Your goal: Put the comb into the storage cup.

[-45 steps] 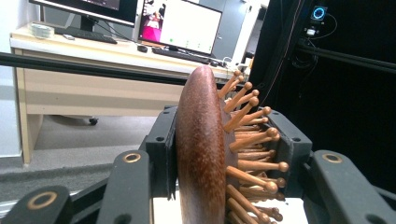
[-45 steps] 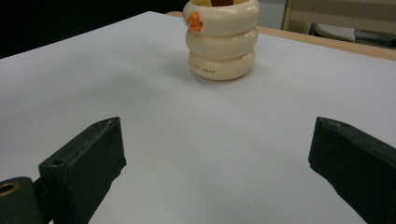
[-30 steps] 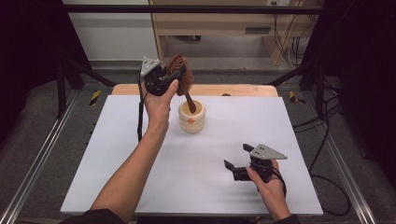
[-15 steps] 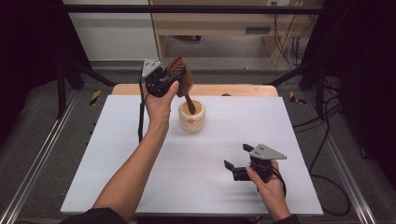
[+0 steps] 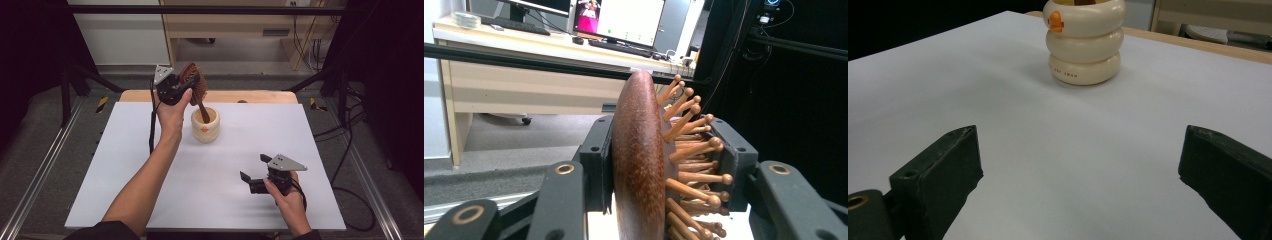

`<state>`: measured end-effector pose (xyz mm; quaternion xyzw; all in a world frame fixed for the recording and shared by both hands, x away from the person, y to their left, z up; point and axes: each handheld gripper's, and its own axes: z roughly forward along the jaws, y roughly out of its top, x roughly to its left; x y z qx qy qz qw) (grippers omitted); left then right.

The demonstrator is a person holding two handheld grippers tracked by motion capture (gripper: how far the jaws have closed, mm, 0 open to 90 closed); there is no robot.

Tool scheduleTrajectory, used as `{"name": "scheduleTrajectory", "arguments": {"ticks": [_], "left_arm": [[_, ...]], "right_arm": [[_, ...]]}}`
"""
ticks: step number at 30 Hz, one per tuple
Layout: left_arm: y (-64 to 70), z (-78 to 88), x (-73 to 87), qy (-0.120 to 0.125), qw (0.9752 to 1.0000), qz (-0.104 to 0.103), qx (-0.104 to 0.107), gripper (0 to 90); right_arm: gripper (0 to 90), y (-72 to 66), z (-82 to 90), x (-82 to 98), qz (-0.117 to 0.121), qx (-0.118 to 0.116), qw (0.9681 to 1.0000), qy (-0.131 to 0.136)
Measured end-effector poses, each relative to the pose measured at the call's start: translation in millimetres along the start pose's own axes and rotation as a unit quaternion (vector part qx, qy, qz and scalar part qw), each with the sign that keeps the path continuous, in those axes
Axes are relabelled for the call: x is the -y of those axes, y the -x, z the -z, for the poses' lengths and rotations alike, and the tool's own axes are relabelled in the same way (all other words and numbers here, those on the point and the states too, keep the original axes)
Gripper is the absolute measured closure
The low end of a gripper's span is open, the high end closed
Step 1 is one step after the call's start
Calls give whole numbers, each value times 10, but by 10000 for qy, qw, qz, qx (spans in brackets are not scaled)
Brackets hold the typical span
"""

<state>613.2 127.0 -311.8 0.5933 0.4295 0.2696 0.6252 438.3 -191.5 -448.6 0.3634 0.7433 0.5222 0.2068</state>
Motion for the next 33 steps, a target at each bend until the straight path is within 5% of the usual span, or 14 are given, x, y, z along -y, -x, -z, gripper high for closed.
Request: {"name": "scheduleTrajectory", "arguments": {"ticks": [33], "left_arm": [[10, -79, 156, -115, 9999, 98, 5, 510]], "right_arm": [[41, 15, 7, 1, 9, 14, 10000, -17]]}}
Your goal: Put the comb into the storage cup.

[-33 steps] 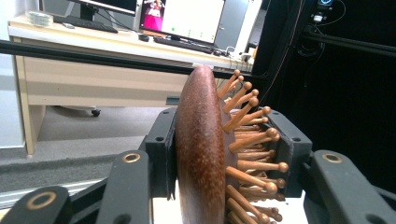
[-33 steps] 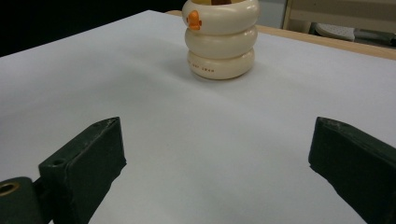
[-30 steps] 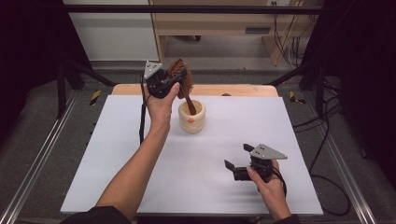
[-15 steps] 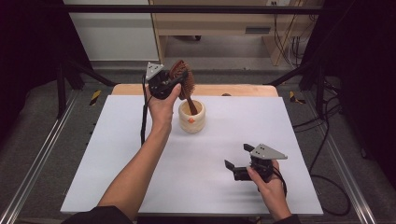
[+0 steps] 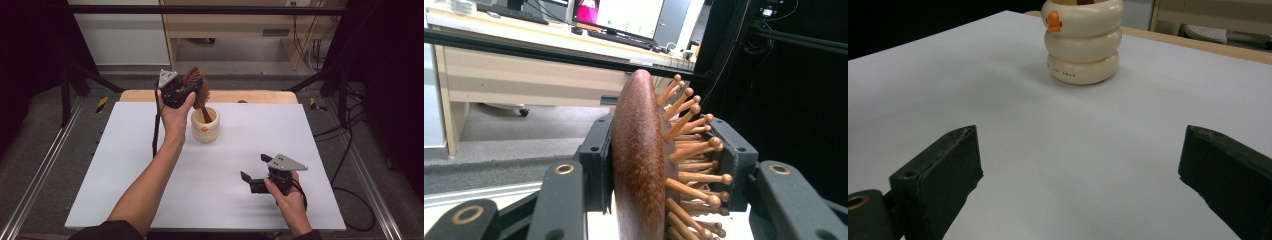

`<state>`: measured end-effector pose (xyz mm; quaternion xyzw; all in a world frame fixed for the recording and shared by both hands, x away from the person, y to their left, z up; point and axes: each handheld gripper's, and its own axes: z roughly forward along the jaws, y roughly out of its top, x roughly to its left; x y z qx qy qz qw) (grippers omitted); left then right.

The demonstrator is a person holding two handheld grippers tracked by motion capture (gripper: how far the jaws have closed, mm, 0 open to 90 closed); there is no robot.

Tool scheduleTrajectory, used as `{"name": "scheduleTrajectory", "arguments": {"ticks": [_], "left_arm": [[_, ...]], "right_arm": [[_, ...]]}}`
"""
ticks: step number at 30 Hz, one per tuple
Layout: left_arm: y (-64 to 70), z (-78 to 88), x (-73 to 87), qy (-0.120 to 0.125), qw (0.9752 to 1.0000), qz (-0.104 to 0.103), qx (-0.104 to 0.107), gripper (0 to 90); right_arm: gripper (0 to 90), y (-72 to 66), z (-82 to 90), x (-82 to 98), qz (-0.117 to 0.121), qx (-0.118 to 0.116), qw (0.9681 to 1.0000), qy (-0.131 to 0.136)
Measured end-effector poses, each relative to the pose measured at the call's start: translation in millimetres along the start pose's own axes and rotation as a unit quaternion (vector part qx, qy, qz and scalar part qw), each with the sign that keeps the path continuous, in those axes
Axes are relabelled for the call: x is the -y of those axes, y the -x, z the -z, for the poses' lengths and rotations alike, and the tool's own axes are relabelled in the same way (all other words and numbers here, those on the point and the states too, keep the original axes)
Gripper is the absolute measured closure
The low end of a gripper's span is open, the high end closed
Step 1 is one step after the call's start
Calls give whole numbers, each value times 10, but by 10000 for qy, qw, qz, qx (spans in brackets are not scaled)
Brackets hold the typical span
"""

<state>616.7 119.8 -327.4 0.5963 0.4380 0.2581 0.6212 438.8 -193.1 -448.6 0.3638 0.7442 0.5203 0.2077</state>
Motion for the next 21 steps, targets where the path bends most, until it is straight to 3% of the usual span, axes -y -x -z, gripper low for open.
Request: {"name": "scheduleTrajectory", "arguments": {"ticks": [21], "left_arm": [[1, -23, 53, -39, 9999, 97, 51, 510]], "right_arm": [[41, 1, -7, 0, 29, -15, 10000, -4]]}}
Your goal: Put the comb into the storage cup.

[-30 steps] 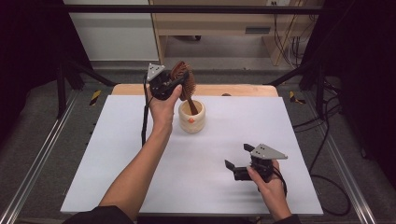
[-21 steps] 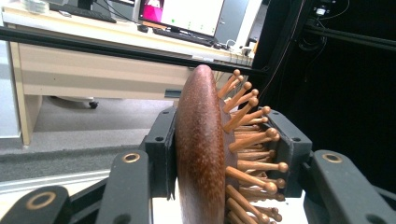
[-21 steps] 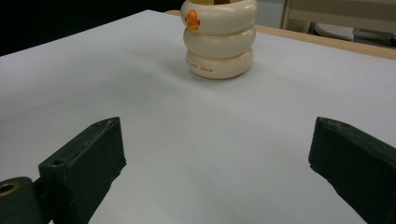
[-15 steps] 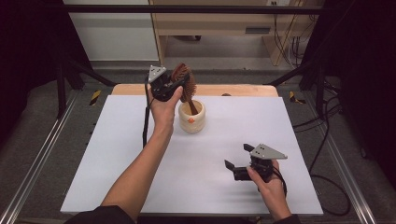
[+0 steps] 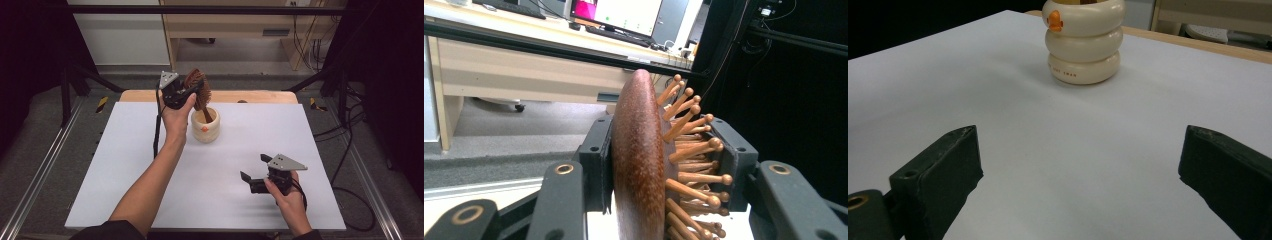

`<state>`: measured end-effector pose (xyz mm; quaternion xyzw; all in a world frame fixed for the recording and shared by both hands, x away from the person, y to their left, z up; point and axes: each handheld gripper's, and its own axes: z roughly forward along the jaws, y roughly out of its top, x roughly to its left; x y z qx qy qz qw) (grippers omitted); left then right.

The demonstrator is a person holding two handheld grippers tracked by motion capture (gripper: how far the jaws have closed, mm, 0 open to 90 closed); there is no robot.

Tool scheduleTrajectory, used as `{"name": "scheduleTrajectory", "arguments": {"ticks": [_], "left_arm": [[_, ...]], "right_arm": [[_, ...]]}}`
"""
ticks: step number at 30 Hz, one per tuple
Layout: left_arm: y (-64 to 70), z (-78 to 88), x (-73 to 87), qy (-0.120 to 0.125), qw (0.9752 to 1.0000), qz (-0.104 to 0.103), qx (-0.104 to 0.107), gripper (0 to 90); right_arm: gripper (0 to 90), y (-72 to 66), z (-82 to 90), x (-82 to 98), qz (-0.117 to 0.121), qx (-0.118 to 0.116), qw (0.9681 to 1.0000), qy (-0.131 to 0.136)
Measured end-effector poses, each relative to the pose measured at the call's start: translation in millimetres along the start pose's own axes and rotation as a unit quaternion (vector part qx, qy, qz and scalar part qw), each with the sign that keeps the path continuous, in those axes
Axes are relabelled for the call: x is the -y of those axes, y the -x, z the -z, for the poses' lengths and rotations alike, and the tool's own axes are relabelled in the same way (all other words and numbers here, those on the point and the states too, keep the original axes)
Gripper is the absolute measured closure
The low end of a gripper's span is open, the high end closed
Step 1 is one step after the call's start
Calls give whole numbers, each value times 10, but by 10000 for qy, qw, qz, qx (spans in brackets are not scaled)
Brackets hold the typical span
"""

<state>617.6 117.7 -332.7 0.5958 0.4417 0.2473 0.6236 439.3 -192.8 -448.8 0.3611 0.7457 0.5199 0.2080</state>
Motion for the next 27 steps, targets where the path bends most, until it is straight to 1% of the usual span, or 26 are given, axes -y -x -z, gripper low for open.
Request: {"name": "scheduleTrajectory", "arguments": {"ticks": [3, 8, 13, 18, 22, 23, 27], "left_arm": [[2, 11, -2, -22, 10000, -17, 3, 510], [-6, 28, 0, 3, 10000, 59, 0, 509], [-13, 11, 39, -38, 9999, 97, -4, 509], [-23, -12, 81, -44, 9998, 186, -2, 509], [10, -32, 101, -70, 10000, 41, -16, 509], [15, -37, 105, -77, 10000, 44, -13, 509], [15, -57, 129, -73, 9999, 156, 5, 509]], "right_arm": [[41, -6, 4, -5, -11, -11, 10000, 3], [40, -6, 9, -5, -24, -17, 10000, 13], [40, -6, 9, -6, -26, -10, 10000, 10], [40, -4, 5, -3, -8, -9, 10000, -1], [40, -5, 4, -3, -20, -12, 10000, -4], [40, -1, 4, -2, -4, -12, 10000, -5], [40, 3, 11, -3, -25, -4, 10000, 5]]}}
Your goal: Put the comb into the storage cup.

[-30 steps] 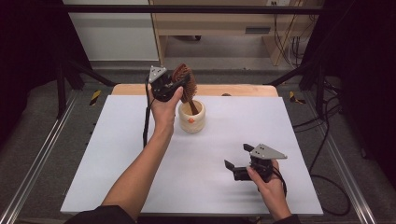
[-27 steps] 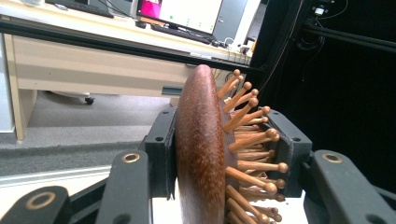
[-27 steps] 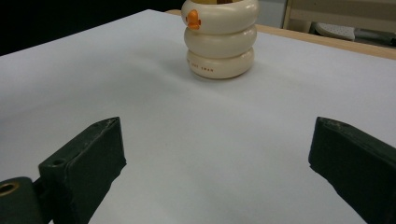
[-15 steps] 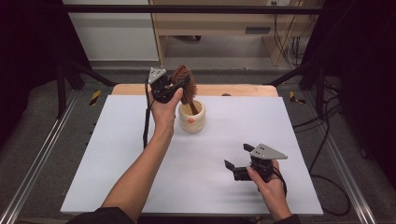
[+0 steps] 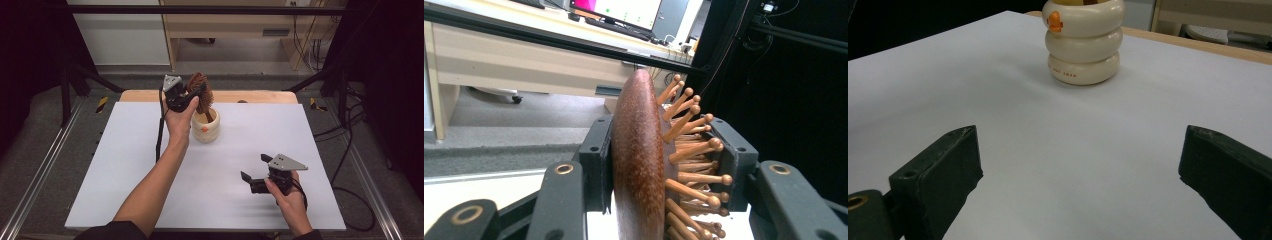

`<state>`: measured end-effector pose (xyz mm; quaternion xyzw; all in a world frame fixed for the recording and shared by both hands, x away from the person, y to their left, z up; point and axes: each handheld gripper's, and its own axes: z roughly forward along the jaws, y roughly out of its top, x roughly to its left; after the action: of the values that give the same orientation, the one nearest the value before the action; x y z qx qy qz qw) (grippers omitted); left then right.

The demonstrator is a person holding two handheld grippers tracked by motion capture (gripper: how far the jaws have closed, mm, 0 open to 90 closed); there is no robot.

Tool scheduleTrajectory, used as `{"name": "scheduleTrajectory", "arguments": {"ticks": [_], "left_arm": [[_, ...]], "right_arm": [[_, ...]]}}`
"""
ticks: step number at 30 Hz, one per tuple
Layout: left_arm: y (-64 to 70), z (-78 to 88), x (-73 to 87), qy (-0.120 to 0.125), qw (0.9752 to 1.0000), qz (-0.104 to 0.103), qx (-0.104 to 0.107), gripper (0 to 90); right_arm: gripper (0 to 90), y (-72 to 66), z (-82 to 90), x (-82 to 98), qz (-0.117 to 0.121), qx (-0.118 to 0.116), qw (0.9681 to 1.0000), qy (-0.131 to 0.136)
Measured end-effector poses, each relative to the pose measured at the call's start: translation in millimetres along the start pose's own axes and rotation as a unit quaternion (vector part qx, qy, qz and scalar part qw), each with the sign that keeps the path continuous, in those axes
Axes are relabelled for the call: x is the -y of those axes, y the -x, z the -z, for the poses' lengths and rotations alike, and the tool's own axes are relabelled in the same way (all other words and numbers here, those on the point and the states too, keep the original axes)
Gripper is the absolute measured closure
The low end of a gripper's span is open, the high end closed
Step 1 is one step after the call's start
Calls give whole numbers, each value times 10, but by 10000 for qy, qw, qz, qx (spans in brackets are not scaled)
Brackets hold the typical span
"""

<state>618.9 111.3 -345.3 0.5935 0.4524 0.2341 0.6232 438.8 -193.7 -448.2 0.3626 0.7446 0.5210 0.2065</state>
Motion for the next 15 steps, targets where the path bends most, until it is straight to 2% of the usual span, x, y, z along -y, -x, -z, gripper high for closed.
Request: {"name": "scheduleTrajectory", "arguments": {"ticks": [6, 15], "left_arm": [[-2, -9, 25, -32, 10000, -25, -11, 509], [-33, -18, 61, -40, 10000, 59, -10, 508]], "right_arm": [[40, 0, -1, 1, 3, -6, 10000, -8], [41, 2, -5, 5, 15, -20, 10000, -27]]}}
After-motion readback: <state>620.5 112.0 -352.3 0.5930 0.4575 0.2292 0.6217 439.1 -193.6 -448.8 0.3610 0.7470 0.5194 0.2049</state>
